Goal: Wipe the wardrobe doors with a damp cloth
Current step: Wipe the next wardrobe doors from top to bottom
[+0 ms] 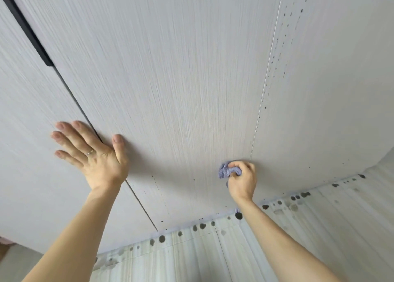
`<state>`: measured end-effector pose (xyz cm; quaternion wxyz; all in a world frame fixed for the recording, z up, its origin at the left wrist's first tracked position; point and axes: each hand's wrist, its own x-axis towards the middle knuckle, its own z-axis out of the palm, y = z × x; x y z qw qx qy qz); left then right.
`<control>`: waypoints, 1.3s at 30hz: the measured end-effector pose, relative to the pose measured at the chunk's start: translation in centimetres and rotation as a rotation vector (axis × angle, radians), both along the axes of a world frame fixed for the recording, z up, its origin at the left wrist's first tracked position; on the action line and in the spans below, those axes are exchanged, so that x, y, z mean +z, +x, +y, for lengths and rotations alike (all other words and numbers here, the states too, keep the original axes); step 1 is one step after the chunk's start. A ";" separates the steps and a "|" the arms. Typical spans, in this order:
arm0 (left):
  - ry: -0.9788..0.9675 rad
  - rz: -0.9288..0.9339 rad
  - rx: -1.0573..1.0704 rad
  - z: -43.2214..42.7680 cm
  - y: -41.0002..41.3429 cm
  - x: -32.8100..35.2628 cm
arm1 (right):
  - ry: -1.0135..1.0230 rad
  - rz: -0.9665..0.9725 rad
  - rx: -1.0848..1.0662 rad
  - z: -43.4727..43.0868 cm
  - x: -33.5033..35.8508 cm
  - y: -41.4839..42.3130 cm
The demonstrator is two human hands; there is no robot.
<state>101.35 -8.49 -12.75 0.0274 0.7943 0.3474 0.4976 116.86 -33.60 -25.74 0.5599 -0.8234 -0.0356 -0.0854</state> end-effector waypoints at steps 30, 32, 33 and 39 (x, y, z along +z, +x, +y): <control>0.184 0.386 -0.150 3.3 -5.6 -1.7 | 0.185 0.239 0.216 10.0 -1.1 -9.7; 0.218 0.455 -0.171 4.6 -6.5 -2.0 | 0.193 0.263 0.138 8.0 -1.3 -7.9; 0.235 0.480 -0.163 5.0 -6.6 -2.2 | 0.206 0.270 0.075 6.8 -1.2 -6.7; 0.338 0.382 -0.137 6.3 -5.8 -3.8 | 0.213 0.242 -0.083 5.2 -0.3 -4.3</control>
